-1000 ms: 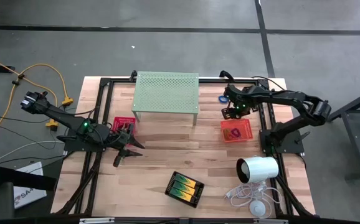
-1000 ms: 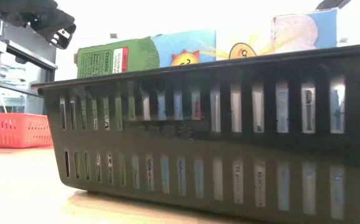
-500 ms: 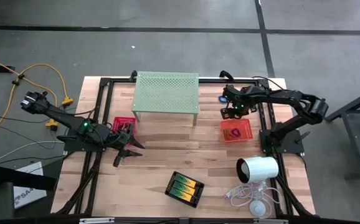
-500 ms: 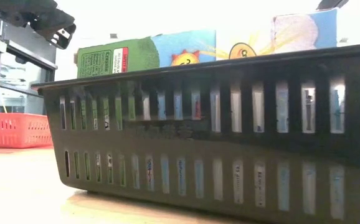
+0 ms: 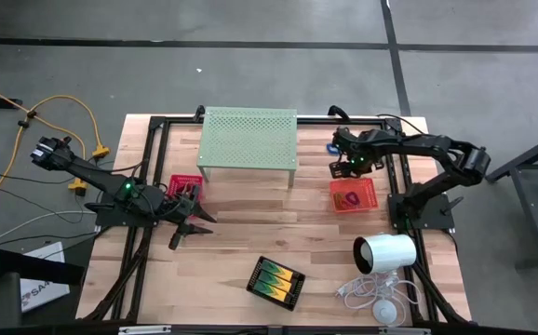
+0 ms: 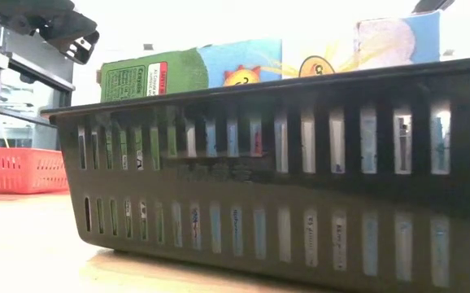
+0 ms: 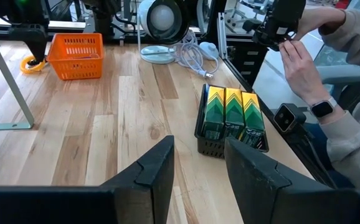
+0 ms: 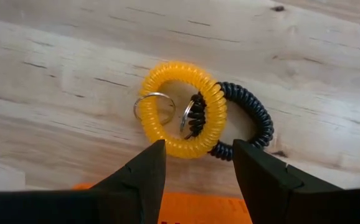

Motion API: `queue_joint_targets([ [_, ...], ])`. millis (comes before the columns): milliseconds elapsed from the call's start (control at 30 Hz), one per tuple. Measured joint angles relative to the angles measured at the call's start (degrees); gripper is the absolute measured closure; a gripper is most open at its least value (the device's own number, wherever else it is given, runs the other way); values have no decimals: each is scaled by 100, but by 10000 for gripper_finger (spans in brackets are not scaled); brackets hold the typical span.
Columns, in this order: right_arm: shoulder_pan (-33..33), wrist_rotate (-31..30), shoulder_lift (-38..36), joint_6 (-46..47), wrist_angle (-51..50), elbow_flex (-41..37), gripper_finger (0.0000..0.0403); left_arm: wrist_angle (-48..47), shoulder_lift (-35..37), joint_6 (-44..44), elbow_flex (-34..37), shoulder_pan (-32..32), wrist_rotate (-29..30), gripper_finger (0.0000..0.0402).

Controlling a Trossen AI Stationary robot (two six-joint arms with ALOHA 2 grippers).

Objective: Pick & Place Office Desk Supplies
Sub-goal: Put the yellow spring keychain into the orange bin

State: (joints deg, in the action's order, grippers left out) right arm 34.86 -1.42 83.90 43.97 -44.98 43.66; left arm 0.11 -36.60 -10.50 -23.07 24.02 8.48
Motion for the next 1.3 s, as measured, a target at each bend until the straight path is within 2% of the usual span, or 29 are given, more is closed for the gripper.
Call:
queue_joint_targets([
  [567, 21, -9, 269, -52, 183, 1, 231, -1, 1, 0, 0, -1, 5, 266],
  [1033, 49, 32, 269, -90, 193, 2, 320, -1, 2, 0, 0, 0, 14, 266],
  [1300, 53, 158, 252, -124, 182, 0, 336, 1, 2, 0, 0, -1, 29, 266],
])
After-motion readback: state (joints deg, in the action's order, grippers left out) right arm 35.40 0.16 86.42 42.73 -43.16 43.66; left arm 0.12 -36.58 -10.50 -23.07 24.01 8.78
